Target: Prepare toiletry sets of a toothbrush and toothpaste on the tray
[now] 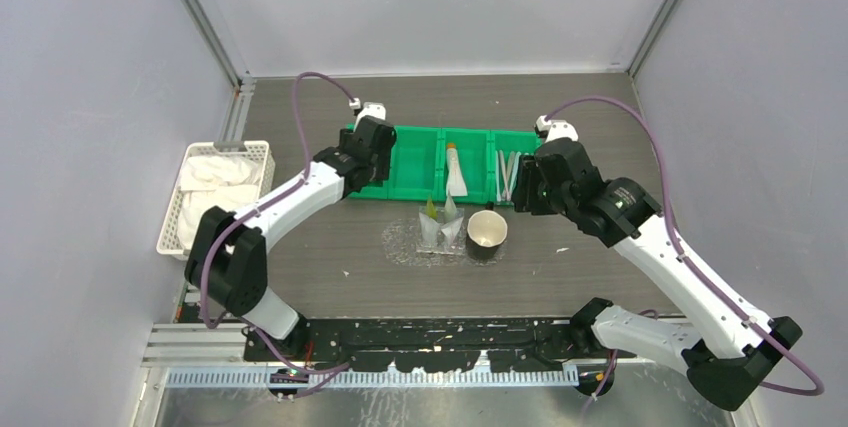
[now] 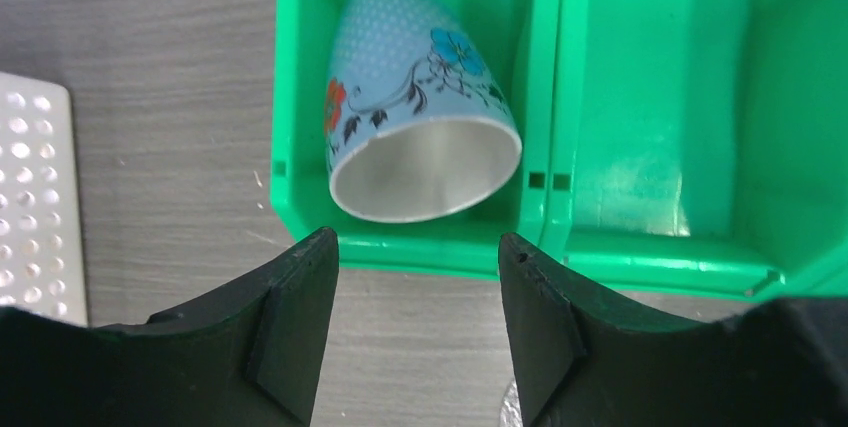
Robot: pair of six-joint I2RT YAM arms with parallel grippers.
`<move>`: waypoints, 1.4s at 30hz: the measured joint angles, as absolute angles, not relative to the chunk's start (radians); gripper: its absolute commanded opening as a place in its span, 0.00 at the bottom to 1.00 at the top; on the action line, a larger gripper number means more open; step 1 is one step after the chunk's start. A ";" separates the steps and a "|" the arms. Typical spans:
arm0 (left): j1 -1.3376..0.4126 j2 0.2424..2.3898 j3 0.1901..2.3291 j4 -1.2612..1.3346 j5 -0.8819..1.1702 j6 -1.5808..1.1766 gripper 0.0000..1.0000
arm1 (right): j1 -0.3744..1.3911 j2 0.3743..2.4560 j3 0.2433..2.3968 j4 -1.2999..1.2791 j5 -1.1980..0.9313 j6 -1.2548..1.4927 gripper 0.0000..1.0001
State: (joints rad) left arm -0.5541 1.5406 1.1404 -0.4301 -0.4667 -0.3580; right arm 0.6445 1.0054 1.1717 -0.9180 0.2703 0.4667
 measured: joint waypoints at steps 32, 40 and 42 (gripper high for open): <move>-0.407 1.763 1.244 -0.284 -0.439 -0.221 0.01 | 0.645 0.975 1.042 -0.875 0.239 0.467 0.43; -0.404 1.759 1.436 -0.560 -0.361 -0.274 0.01 | 0.645 0.974 1.038 -0.868 0.213 0.477 0.41; -0.404 1.749 1.502 -0.650 -0.338 -0.291 0.01 | 0.645 0.970 1.038 -0.868 0.205 0.479 0.41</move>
